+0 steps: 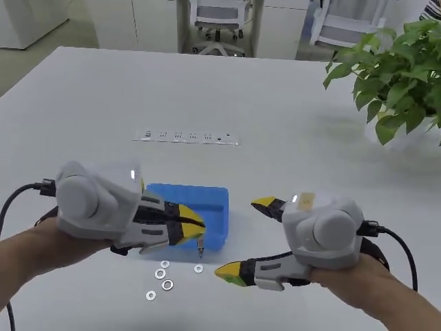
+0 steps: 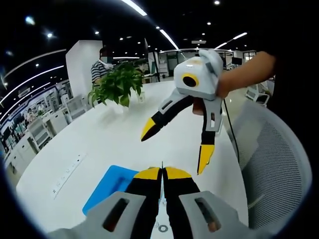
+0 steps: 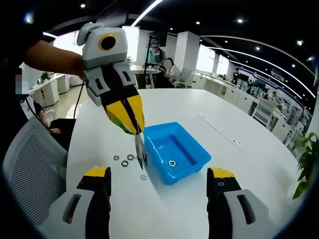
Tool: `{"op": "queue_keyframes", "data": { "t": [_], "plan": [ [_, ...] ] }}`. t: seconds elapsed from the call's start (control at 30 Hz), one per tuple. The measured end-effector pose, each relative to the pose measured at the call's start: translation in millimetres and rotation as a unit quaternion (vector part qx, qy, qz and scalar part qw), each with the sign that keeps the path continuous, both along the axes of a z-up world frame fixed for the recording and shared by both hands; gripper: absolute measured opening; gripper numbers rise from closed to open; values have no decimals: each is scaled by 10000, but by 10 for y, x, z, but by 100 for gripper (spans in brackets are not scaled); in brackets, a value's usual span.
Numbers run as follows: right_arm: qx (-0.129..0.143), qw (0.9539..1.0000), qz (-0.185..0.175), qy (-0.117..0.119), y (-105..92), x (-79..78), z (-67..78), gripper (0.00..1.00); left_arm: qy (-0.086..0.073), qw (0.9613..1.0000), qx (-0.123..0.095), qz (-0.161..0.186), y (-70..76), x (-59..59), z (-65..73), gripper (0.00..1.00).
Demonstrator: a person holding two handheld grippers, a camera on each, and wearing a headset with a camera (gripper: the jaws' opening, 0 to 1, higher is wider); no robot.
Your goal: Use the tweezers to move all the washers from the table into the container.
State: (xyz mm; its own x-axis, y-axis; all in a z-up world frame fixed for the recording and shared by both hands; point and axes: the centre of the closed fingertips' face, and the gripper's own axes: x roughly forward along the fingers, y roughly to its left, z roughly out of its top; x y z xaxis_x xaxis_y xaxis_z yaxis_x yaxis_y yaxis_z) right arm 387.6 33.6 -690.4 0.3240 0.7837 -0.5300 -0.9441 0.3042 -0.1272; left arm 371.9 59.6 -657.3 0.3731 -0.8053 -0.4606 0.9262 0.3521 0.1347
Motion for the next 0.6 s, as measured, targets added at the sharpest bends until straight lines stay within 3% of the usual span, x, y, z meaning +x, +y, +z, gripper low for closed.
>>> {"op": "queue_keyframes", "data": {
  "t": [0.6],
  "plan": [
    [-65,9993,-352,113,-39,7,-126,80,194,9992,-70,-338,33,24,-199,5]
  ]
}}
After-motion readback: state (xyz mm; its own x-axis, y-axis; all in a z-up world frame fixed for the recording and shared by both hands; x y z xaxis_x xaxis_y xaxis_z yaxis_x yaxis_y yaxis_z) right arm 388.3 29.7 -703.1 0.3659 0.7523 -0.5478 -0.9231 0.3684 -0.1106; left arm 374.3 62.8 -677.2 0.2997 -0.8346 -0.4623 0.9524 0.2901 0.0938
